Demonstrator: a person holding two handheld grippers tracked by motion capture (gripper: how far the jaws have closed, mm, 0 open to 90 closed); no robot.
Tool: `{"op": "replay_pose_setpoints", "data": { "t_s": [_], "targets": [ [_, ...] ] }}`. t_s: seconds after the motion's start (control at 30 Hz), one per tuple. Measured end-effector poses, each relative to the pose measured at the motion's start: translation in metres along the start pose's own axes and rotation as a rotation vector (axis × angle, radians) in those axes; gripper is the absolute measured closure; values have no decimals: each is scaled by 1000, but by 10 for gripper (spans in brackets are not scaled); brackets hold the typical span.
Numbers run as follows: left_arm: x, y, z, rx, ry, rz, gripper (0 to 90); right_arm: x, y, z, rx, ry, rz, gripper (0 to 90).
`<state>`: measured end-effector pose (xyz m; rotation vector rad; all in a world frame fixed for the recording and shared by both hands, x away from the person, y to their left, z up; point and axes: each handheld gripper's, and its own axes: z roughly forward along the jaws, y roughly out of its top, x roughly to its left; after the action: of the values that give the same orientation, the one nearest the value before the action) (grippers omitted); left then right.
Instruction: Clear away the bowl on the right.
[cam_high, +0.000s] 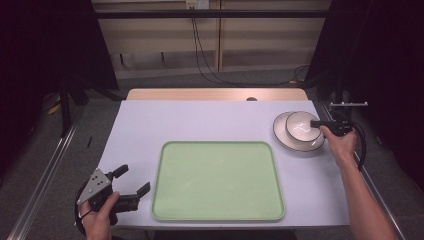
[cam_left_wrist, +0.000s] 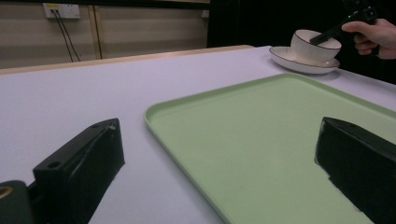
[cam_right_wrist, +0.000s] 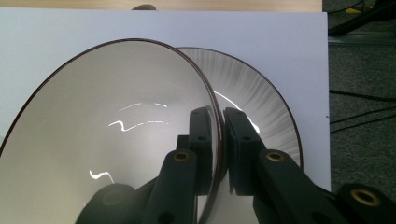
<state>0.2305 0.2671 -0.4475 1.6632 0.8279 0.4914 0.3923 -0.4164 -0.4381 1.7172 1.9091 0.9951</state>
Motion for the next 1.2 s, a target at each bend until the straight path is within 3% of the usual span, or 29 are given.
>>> {"op": "replay_pose_setpoints", "data": {
  "t_s": [0.73,1.2],
  "targets": [
    [0,1,-1,-8,1,4,13,4,3,-14,-34,46,1,824],
    [0,1,-2,-12,1,5,13,32,13,-26,-41,135,-70,823]
  ]
}}
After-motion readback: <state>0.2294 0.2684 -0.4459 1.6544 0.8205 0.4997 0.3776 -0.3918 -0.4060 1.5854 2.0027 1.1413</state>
